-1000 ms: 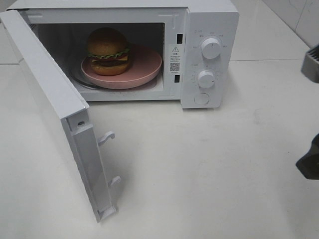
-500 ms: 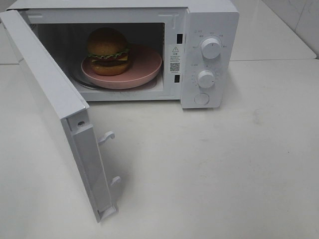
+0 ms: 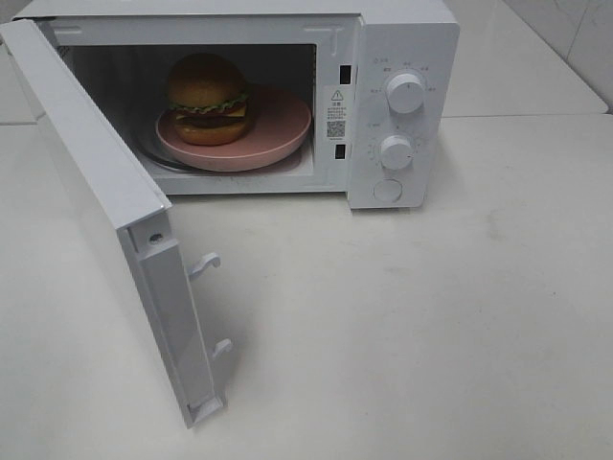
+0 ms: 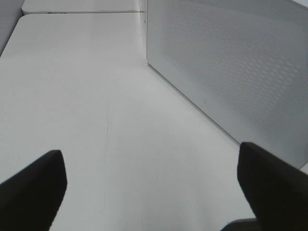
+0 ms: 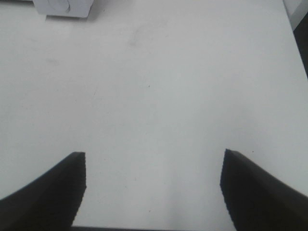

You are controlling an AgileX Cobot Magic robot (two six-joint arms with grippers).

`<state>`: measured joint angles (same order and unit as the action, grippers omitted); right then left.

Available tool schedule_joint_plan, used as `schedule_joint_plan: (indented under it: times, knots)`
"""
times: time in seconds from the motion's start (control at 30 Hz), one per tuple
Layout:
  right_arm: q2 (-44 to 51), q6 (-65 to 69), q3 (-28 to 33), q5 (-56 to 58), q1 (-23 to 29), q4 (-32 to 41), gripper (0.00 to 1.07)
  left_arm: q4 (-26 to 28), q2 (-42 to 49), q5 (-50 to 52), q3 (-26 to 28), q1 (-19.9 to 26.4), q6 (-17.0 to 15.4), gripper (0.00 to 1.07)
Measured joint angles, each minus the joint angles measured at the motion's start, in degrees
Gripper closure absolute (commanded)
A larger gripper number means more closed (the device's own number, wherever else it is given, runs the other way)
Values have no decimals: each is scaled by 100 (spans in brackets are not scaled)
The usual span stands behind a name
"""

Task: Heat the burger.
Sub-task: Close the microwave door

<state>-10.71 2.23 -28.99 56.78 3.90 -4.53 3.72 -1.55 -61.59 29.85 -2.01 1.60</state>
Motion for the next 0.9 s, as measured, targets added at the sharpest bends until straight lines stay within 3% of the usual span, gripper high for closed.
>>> schedule_joint_plan:
  times: [0.37,0.9]
  knots:
    - [980,23,0,6,-23,0,32,0,0,0,0,0,0,18]
    - [1100,23,0,6,-23,0,32,0,0,0,0,0,0,18]
